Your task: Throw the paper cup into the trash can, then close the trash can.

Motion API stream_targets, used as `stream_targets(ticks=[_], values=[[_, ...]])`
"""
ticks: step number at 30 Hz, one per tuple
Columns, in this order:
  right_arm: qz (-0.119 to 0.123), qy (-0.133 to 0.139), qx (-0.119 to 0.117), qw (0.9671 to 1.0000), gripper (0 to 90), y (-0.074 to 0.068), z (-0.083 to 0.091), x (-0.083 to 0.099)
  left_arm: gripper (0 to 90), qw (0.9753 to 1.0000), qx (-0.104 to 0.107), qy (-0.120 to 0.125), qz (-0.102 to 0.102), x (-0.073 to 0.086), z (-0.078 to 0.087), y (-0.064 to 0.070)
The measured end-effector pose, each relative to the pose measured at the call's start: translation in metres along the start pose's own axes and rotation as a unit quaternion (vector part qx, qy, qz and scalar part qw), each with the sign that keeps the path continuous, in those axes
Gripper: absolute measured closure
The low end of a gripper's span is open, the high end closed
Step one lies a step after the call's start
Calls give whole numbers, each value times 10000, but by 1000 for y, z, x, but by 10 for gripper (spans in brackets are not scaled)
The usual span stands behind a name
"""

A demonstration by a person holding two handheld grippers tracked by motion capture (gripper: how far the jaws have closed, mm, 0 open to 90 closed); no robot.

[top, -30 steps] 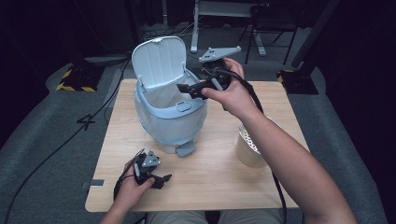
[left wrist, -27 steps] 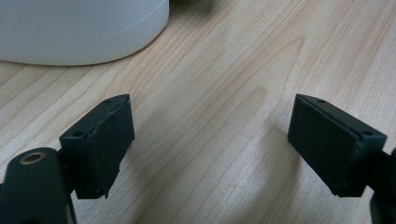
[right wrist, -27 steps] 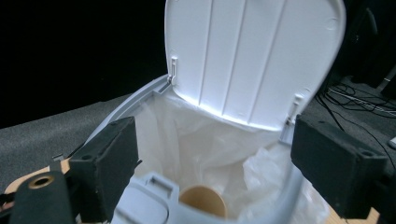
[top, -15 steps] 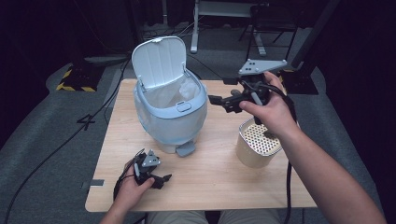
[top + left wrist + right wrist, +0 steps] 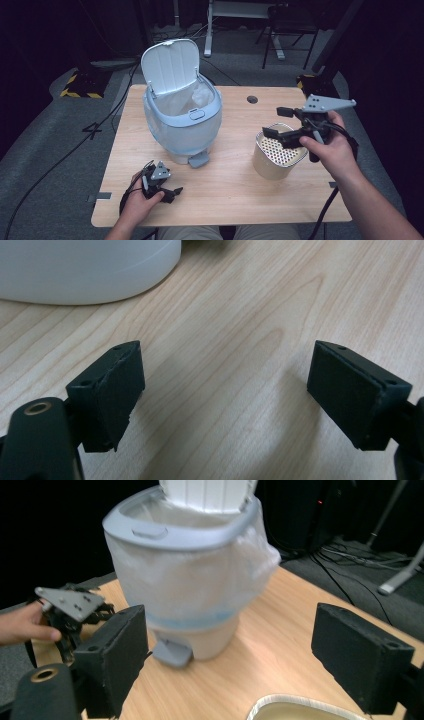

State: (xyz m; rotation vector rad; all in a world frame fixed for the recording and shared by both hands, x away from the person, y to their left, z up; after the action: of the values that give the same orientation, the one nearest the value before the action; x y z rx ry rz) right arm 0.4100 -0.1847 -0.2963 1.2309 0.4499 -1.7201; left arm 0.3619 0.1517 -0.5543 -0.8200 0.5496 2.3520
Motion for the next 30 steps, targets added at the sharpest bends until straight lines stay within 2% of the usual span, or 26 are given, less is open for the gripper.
stream_targets(ticks=[1,4,5,6,9,10,11,12,13,14,15,17,18,22,24,25,26,27,29,30], values=[[-71,-34,70,9999,155,-1,8,15,160,10000,-8,3,7,1,2,-1],[-152,-111,189,9996,155,-3,19,38,159,10000,-35,10,37,3,3,-2],[-183,-144,218,9995,155,-4,22,46,158,10000,-39,14,53,3,3,-1],[-183,-144,218,9995,155,-4,22,46,158,10000,-39,14,53,3,3,-1],[-241,-271,307,9989,155,-7,28,71,157,9999,-73,17,98,4,4,-1],[-304,-333,357,9983,155,-8,32,87,156,9998,-112,28,137,5,4,-1],[-304,-333,357,9983,155,-8,32,87,156,9998,-134,32,149,5,5,-1],[-352,-344,382,9981,155,-9,34,94,157,9997,-147,35,168,5,5,-1],[-431,-368,472,9973,155,-10,38,108,156,9997,-156,40,179,5,5,-1],[-431,-368,472,9973,155,-10,38,108,156,9997,-156,40,179,5,5,-1],[-438,-447,573,9964,156,-11,42,122,156,9997,-156,39,178,5,5,-1],[-363,-561,645,9957,156,-13,45,135,156,9997,-156,37,179,5,5,-1],[-363,-561,645,9957,156,-13,45,135,156,9997,-156,37,179,5,5,-1],[-464,-676,678,9943,156,-19,47,165,161,9996,-169,44,211,6,5,0],[-491,-742,703,9936,156,-21,45,177,193,9994,-188,56,282,6,7,-1],[-491,-742,703,9936,156,-21,45,177,214,9994,-188,56,282,6,7,-1],[-503,-802,707,9930,156,-22,44,183,214,9992,-217,57,340,5,8,-1],[-586,-846,711,9921,157,-22,40,196,230,9986,-151,125,500,4,11,-1],[-674,-908,707,9911,157,-22,37,208,234,9981,-131,219,554,3,15,-2],[-674,-908,707,9911,157,-22,37,208,237,9981,-131,219,554,3,15,-2]])
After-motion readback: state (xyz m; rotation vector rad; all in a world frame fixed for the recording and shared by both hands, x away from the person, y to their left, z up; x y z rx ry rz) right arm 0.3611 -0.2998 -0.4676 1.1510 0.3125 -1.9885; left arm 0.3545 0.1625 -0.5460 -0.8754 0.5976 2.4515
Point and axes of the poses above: each handheld gripper's, and its own axes: z roughly backward along the jaws, x roughly out of its underside, y roughly to its right, the point moved 7 cm from there along -z, roughly forward along the jaws, and after that the axes turned 14 degrees about z, right-handed, at the moved point
